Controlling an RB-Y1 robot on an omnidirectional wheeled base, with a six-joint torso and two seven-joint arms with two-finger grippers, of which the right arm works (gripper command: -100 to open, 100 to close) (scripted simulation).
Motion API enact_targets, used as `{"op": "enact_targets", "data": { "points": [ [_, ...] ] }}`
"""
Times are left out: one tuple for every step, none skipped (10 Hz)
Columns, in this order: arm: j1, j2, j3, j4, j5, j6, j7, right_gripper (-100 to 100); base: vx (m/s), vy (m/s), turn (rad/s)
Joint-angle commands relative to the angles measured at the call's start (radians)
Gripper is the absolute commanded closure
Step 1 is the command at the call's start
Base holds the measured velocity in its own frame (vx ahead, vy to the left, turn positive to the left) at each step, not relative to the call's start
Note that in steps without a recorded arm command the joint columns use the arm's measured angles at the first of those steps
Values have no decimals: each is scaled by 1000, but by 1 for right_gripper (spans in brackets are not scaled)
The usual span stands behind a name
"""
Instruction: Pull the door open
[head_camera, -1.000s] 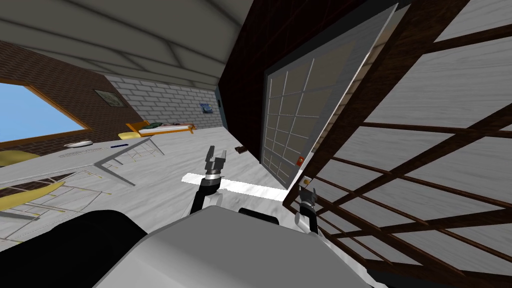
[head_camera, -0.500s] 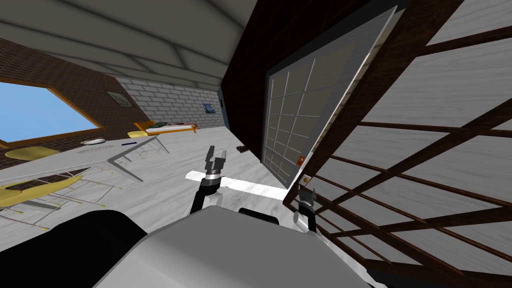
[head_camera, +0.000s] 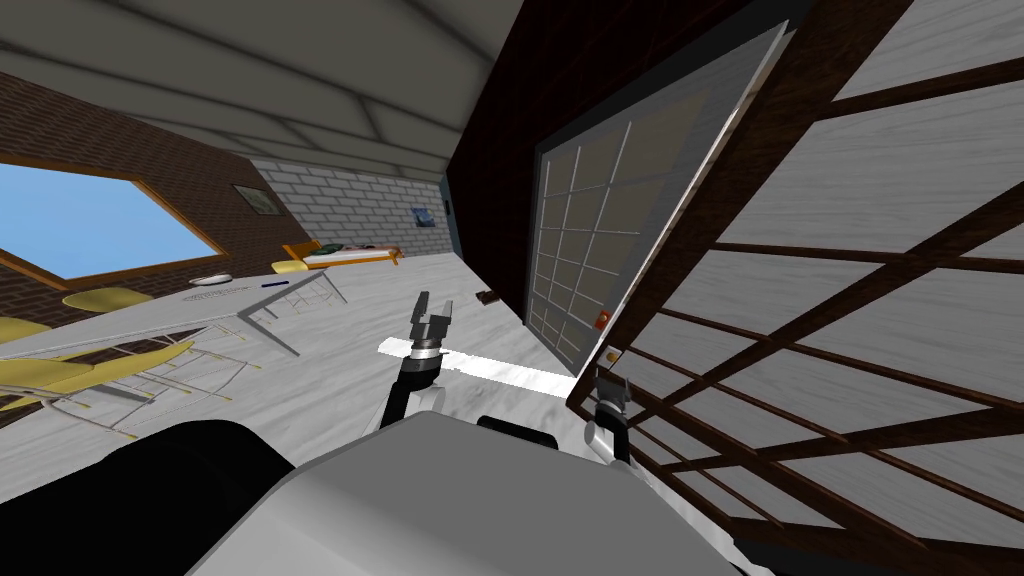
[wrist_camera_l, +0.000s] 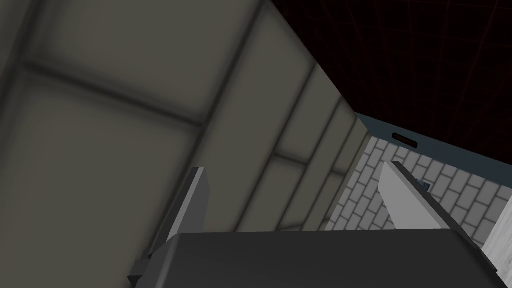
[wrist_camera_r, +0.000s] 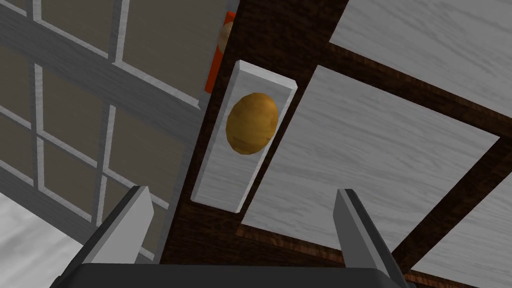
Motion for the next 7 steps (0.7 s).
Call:
{"op": "enact_targets", "data": {
  "points": [
    [-2,4,9,1,-20,-7,-50,-100,-66,-3,61],
    [-2,4,9,1,-20,-7,-63,-100,-57,-12,18],
    [-3,7,15,0,-32,-10,-101,-100,-57,-17,37],
    [-4,9,20,-1,-43,-13,-128,-100,-71,-18,63],
    [-4,9,20,-1,-43,-13,-136,-100,-48,-13,19],
    [-4,11,24,-1,-53,-16,-170,-100,-42,-7,25],
    [-5,13,28,-2,-62,-18,-200,-100,-56,-15,44]
  ]
}}
